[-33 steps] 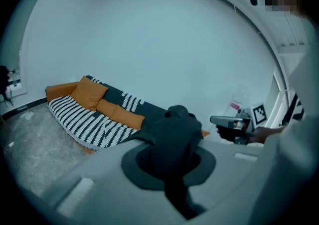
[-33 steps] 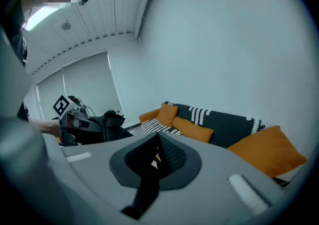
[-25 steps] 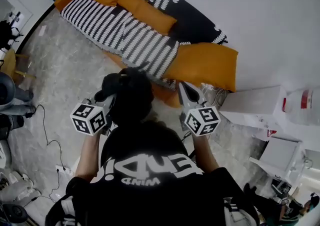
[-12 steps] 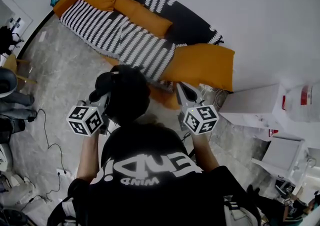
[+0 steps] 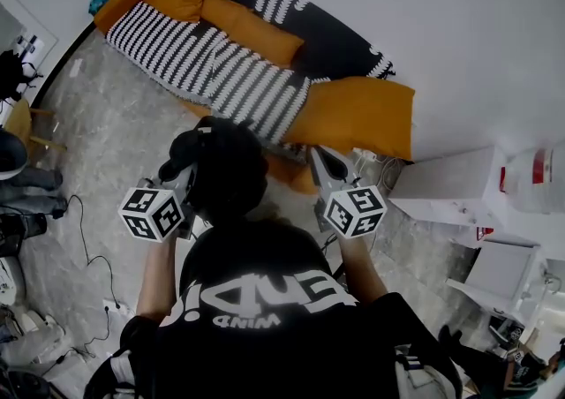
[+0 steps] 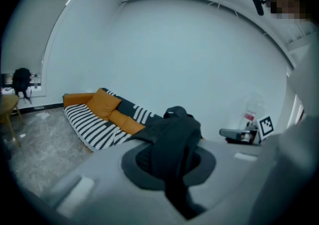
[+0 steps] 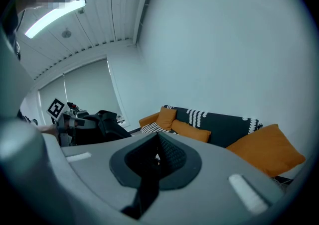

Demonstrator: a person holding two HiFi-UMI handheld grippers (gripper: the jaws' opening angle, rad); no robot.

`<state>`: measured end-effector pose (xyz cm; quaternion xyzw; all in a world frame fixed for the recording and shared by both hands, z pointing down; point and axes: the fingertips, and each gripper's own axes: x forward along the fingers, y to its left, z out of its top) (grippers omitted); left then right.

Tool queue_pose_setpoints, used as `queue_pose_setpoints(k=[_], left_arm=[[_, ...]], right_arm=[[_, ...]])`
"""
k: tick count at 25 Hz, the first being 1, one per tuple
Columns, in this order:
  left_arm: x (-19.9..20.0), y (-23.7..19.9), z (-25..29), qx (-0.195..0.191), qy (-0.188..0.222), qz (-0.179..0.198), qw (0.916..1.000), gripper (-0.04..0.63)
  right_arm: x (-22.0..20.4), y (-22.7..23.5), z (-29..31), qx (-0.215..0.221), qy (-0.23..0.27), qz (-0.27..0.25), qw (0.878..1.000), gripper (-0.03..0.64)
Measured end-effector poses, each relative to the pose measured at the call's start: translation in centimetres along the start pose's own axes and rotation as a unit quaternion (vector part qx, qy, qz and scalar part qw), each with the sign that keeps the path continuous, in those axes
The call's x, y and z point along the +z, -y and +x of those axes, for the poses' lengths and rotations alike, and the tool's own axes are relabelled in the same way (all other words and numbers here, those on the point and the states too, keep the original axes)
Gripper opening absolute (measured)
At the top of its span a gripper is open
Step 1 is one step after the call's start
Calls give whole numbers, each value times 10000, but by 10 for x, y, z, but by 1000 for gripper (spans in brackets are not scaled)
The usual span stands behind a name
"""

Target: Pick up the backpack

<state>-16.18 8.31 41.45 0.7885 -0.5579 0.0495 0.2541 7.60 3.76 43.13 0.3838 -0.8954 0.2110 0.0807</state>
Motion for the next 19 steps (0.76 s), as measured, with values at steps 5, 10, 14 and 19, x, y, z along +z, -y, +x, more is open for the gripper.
queue_pose_setpoints(k=[5, 10, 14, 19], left_arm=[[0, 3, 3, -37, -30, 12, 10000, 26], [1, 7, 7, -56, -57, 57, 10000, 26], [3, 9, 8, -87, -79, 91, 9999, 26], [4, 9, 12, -117, -67, 60, 9999, 27]], right_arm=[[-1, -1, 2, -3, -38, -20, 10000, 0], [-2, -1, 6, 18, -71, -29, 10000, 0], [-2, -2, 8, 49, -85, -27, 9999, 0], [-2, 1, 12, 89, -80, 41, 9999, 0]])
